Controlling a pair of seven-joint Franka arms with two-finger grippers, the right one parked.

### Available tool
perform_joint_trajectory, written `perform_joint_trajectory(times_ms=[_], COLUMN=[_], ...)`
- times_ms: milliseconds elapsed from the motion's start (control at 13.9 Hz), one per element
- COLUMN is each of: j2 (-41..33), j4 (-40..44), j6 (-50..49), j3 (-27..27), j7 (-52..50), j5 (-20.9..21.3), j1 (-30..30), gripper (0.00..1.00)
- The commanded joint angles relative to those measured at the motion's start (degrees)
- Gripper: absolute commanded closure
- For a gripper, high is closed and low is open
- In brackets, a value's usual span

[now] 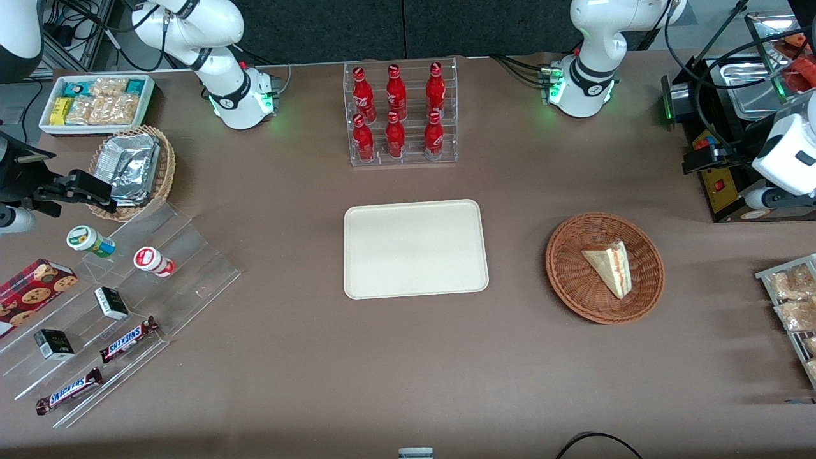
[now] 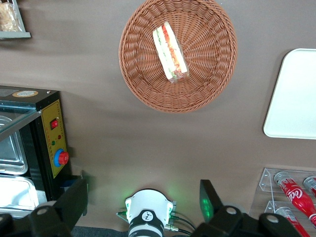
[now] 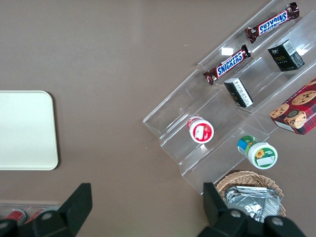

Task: Place sandwich from basket to tray
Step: 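Move the left gripper over the wicker basket and lower toward the sandwich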

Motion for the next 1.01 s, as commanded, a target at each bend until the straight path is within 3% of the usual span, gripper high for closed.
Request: perform_joint_trajectory(times_ms=[0,360,936], j2=[-0.09,-0.70,-0.18], j4=[0.81,-6.55,-24.76], j6=[-1.04,4.40,29.53], j3=[0.71,0.79,0.18], j7=[0.49,0.84,-13.21], j5=[-0.51,-0.16,0.01], j1=[-1.18,-1.36,-1.97], gripper=[0.00,0.00,0.00])
